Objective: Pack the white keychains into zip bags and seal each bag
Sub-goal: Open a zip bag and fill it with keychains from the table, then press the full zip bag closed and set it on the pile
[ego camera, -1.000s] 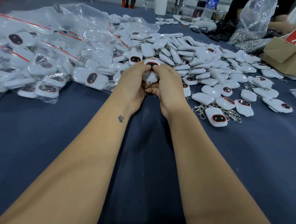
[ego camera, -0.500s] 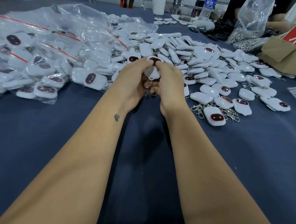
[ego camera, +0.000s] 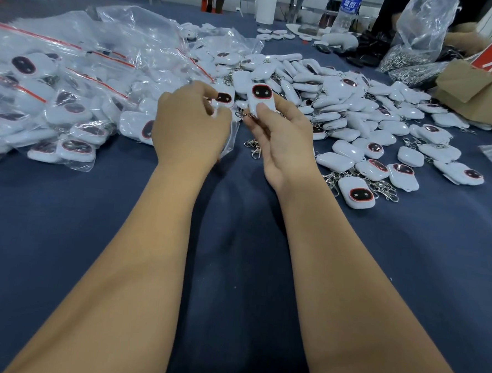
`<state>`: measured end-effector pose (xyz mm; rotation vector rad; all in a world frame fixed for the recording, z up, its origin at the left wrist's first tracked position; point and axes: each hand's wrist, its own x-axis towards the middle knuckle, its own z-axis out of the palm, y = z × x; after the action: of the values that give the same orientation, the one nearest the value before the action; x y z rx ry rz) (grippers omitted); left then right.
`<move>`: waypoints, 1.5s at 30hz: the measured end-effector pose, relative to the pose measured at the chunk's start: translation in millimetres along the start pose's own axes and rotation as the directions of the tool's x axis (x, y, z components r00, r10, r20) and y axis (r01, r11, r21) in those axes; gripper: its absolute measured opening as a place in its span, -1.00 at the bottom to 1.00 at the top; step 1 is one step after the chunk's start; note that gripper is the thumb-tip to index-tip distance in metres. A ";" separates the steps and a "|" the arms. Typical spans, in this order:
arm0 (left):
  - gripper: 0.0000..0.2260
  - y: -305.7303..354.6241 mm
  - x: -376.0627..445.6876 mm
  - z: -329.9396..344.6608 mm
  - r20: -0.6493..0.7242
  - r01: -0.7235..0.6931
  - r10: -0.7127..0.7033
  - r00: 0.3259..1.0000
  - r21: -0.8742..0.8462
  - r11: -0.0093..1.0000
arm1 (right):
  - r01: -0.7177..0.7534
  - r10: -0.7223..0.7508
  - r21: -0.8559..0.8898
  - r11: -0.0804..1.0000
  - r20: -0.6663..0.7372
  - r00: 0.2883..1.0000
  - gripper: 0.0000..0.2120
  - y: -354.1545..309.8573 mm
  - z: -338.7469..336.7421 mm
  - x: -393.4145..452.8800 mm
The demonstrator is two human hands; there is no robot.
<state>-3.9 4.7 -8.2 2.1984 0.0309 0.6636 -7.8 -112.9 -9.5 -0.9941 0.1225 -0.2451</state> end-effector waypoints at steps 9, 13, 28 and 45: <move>-0.80 0.8 0.5 2.9 -0.058 0.010 -0.013 0.998 -0.050 0.999 | -0.055 0.067 -0.122 0.991 0.094 0.993 -0.79 3.8 5.8 -4.3; -0.84 6.2 3.0 2.1 -0.077 0.064 -0.097 0.992 -0.355 0.933 | 0.146 -0.084 -0.505 0.851 0.143 0.986 -0.85 10.9 6.2 -7.1; -0.67 13.6 -9.8 2.8 0.168 -0.070 0.167 0.971 -0.469 0.881 | 0.160 -0.271 -0.722 0.673 -0.039 0.962 -0.81 11.4 -1.9 3.2; -0.48 -8.2 0.0 5.0 0.129 0.053 -0.037 0.991 -0.125 0.991 | 0.012 -0.034 -0.196 0.980 -0.109 0.994 -0.39 4.3 5.2 -1.5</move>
<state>0.0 6.6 -16.8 2.1053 -0.0263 0.4863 -7.5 -106.1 -10.3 -1.1779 0.2405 -0.3147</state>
